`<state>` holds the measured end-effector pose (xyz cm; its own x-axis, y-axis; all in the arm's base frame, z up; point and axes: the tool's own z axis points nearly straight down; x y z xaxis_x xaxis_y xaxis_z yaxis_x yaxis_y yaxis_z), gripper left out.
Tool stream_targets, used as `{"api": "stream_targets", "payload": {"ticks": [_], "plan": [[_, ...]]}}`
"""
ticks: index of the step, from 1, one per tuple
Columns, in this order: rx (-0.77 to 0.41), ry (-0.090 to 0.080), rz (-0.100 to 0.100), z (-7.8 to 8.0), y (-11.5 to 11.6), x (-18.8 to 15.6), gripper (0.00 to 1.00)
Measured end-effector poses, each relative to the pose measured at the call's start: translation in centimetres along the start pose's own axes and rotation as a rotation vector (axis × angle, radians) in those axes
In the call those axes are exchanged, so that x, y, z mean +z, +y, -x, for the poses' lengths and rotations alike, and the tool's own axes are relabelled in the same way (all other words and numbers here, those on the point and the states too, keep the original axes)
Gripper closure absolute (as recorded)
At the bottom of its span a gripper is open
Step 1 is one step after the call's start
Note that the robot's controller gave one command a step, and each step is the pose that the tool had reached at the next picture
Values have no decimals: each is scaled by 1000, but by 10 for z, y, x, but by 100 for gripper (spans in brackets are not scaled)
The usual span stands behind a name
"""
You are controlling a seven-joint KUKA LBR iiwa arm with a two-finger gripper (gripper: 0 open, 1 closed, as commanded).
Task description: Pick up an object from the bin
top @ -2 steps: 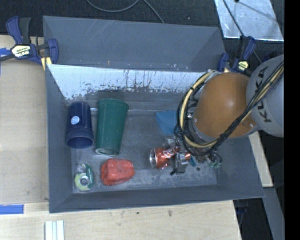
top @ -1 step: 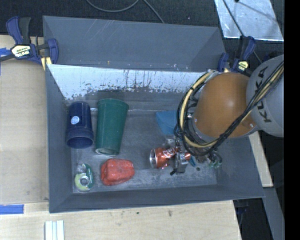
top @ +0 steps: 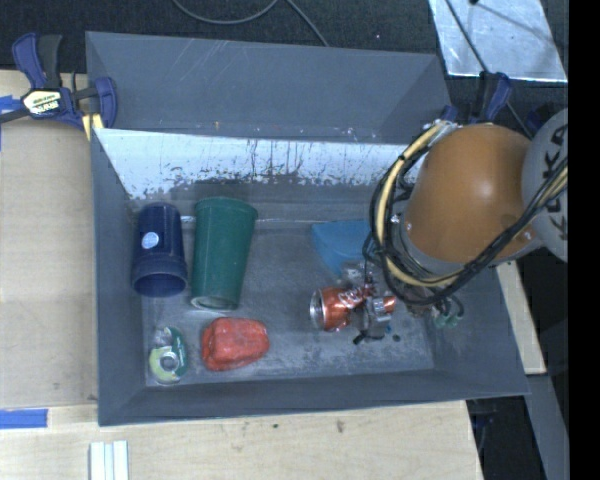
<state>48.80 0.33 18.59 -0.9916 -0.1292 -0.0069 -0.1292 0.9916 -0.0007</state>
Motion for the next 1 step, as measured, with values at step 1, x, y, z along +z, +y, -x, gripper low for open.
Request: {"api": "stream_targets", "payload": {"ticks": [1], "plan": [[-17,-6,-1,4,-6,-61,100]]}}
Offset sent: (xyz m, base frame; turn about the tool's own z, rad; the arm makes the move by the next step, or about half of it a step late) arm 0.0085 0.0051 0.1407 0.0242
